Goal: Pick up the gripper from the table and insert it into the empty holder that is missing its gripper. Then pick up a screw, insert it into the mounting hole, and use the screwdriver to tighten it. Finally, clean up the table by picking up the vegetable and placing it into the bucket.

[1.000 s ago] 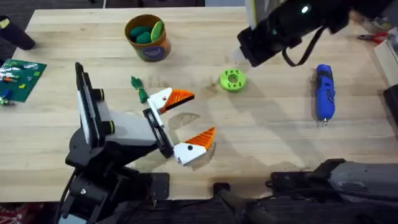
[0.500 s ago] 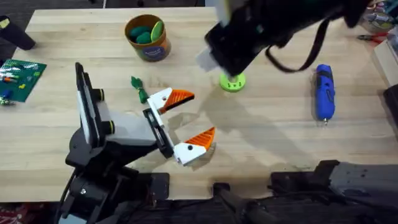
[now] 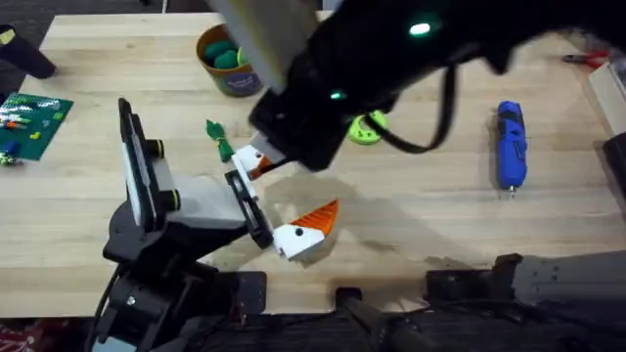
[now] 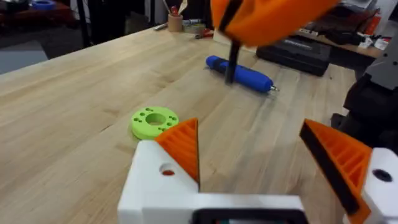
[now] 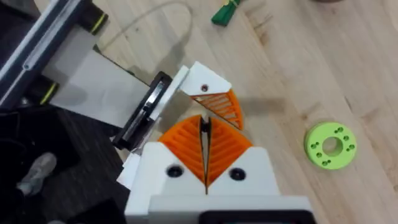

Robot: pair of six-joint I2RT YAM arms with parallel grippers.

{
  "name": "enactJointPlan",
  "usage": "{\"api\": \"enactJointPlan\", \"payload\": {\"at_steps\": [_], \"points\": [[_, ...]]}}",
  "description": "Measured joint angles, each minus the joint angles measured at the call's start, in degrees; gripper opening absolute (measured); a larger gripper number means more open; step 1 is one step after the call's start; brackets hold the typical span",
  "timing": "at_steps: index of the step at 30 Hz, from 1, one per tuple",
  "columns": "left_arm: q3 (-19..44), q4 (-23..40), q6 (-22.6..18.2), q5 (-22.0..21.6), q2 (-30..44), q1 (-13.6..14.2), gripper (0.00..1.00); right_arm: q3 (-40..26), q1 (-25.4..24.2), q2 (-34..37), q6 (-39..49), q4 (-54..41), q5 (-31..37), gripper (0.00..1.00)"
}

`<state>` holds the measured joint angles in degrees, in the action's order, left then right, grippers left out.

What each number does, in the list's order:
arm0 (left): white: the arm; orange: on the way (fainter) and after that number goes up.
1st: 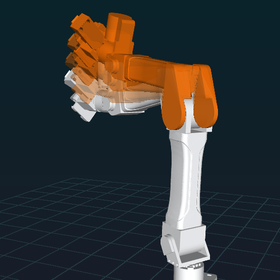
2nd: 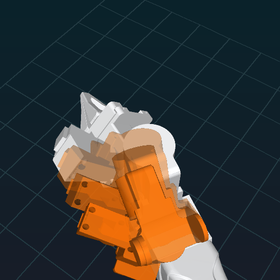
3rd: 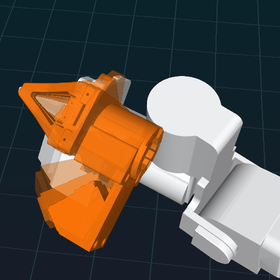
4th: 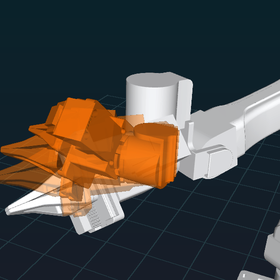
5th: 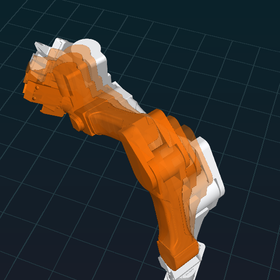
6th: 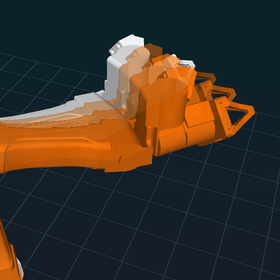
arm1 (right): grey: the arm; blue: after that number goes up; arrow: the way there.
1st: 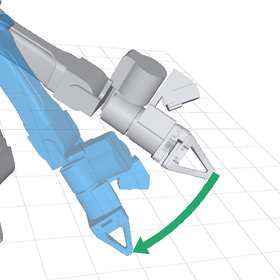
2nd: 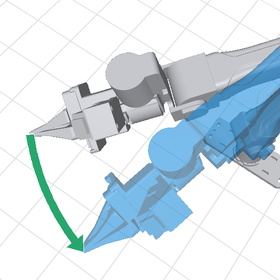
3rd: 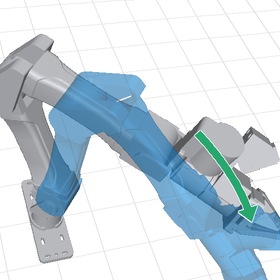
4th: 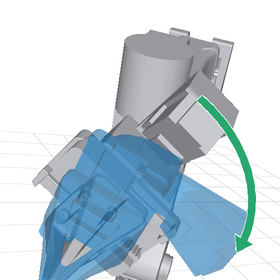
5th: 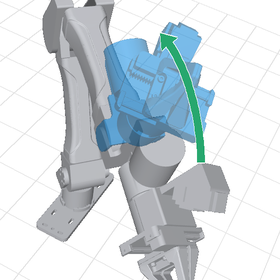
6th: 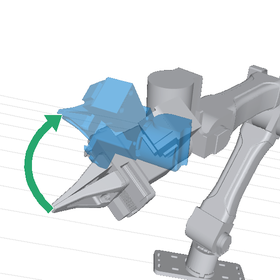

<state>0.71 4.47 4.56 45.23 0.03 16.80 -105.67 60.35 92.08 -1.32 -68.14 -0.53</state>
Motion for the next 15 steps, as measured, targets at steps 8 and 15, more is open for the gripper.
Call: {"api": "enactJointPlan", "payload": {"at_steps": [8,15], "points": [[0.0,0.0,0.0,0.0,0.0,0.0,0.986,-2.9,0.7,3.9,2.0,-1.3,0.0,0.007],[0.0,0.0,0.0,0.0,0.0,0.0,0.986,-3.2,1.6,3.9,4.6,-0.6,0.0,0.007]]}}
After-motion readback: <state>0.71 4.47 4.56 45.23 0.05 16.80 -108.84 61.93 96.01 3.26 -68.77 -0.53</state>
